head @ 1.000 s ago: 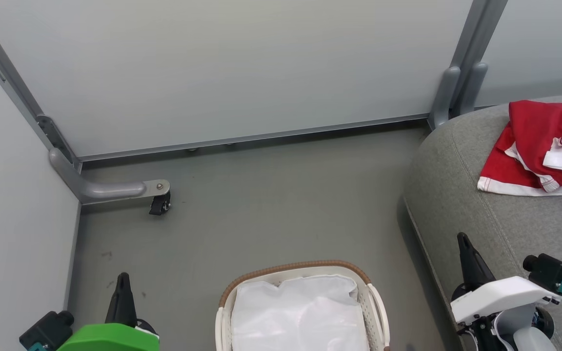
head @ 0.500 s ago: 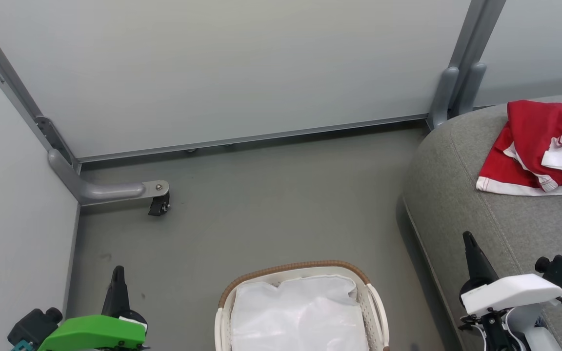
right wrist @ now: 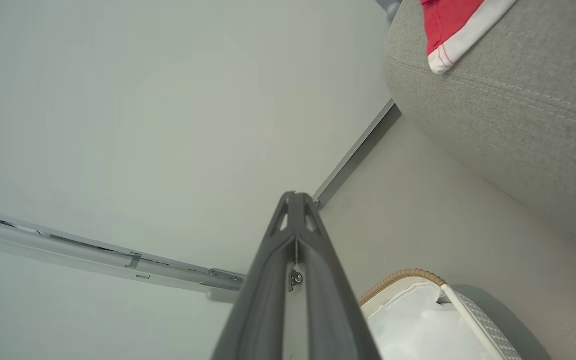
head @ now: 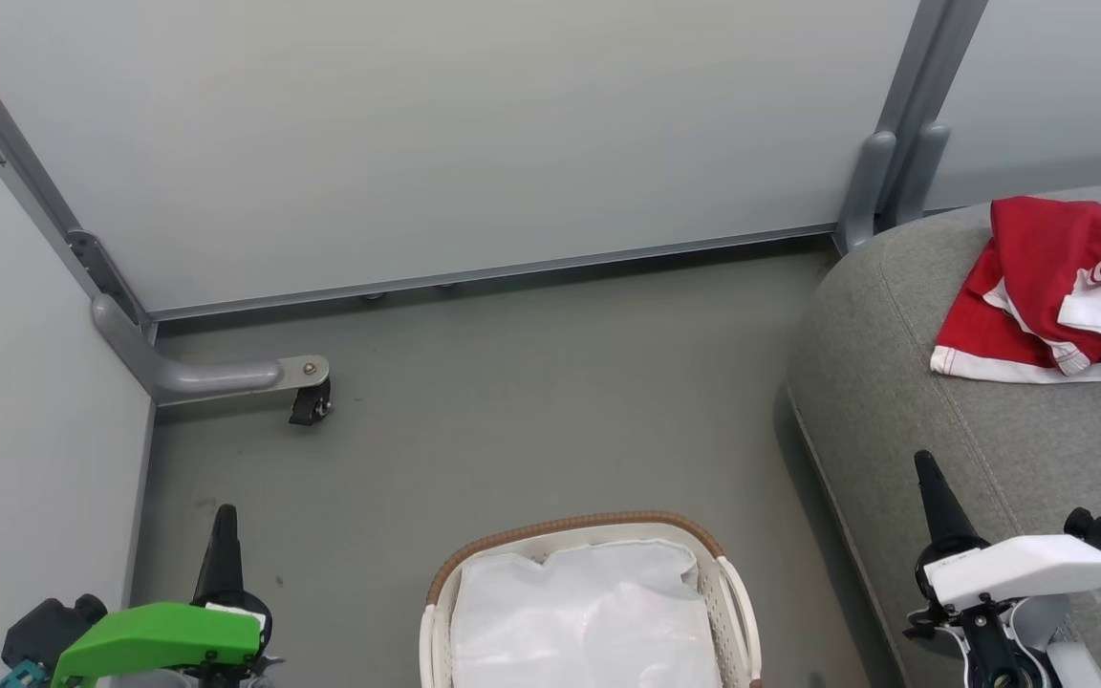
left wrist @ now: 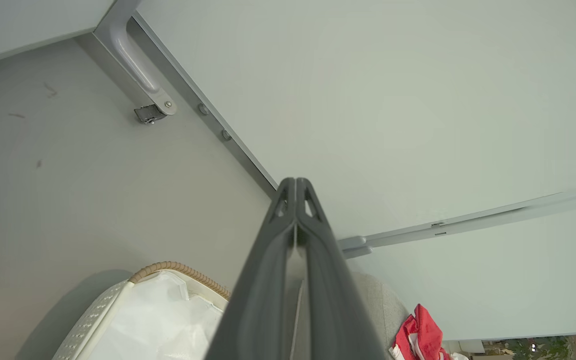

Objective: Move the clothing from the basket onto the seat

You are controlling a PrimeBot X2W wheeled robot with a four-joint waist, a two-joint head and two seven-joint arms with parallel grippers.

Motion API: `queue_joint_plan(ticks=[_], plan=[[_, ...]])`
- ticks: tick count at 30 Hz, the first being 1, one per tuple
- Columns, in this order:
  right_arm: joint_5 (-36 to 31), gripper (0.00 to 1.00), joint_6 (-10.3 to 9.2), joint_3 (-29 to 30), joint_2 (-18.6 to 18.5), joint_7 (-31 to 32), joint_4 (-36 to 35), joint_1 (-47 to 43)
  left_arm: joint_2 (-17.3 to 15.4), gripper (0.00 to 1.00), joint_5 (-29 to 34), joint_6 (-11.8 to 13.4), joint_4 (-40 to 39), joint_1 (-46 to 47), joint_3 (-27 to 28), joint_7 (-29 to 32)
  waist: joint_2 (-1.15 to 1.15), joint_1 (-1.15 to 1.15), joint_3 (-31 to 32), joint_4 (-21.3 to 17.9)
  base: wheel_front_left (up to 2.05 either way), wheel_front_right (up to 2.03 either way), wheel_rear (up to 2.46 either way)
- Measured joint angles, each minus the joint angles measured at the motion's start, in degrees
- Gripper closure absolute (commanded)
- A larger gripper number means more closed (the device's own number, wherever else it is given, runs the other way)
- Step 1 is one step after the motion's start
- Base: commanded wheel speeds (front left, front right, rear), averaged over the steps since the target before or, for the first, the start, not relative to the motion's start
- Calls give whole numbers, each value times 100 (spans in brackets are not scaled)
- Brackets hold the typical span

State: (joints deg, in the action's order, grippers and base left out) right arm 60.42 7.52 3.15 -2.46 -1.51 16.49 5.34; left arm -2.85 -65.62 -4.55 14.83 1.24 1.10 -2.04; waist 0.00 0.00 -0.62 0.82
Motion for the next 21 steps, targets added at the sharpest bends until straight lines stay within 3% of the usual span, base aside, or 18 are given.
queue_joint_plan(ticks=[21], plan=[[1198,100,-1,129,-11,303,-94,10,-3,100,-1017,-102,-21,167,198,324,0,0,14,-26,0,0,0]])
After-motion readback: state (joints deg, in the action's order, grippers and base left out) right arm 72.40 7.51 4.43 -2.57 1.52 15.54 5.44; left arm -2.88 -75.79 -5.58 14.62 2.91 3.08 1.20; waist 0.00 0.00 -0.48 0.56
